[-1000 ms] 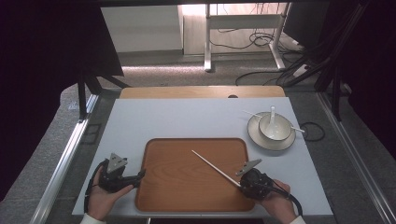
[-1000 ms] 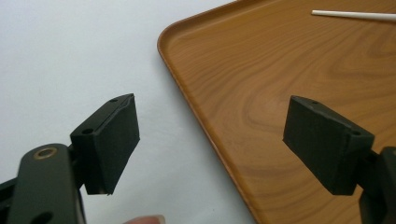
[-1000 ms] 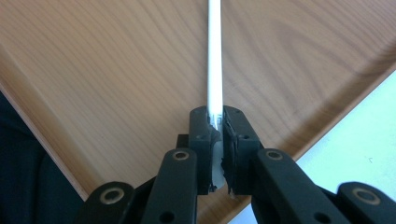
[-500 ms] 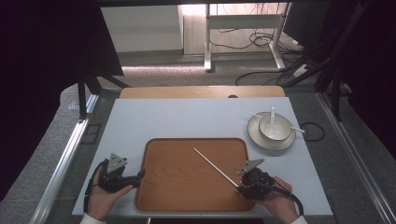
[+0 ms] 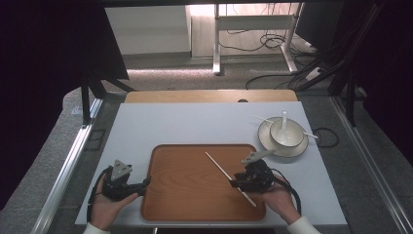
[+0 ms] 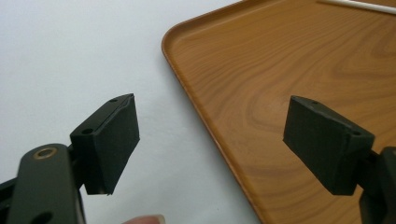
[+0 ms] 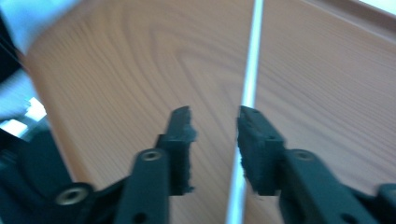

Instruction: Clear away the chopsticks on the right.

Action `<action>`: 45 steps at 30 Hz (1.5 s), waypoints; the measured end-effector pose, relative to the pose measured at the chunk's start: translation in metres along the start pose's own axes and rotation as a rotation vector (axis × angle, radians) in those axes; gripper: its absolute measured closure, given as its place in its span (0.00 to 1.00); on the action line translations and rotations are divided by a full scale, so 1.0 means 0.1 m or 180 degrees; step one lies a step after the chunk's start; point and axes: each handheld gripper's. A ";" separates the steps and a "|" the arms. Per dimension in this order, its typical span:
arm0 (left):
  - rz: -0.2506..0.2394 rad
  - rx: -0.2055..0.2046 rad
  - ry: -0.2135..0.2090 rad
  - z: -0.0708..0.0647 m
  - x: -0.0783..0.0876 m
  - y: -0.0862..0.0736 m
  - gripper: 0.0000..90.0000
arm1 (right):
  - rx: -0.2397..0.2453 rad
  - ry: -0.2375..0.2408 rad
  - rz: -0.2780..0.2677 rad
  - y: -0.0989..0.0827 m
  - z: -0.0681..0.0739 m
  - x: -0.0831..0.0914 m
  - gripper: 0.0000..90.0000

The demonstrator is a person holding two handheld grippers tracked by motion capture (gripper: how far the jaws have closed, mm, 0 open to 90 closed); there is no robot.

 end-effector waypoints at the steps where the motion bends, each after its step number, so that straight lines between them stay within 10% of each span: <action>1: 0.0001 0.0001 0.0001 0.00 0.00 0.00 0.20 | -0.0132 0.0131 -0.0086 0.03 -0.03 -0.04 0.82; 6: -0.0001 0.0004 0.0006 0.01 0.00 0.00 0.20 | -0.0469 0.0321 -0.0302 0.13 -0.14 -0.19 0.99; 24: -0.0005 0.0011 0.0001 0.02 0.01 -0.01 0.20 | -0.0877 0.0194 -0.0166 0.34 -0.38 -0.75 1.00; 45: 0.0000 -0.0002 -0.0004 0.01 0.00 0.00 0.20 | -0.0974 -0.0244 -0.0091 0.04 -0.57 -0.39 1.00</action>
Point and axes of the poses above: each handheld gripper's, and its own axes: x roughly backward along the jaws, y roughly out of its top, z roughly to its left, and after that the axes turned 3 degrees about y, right-handed
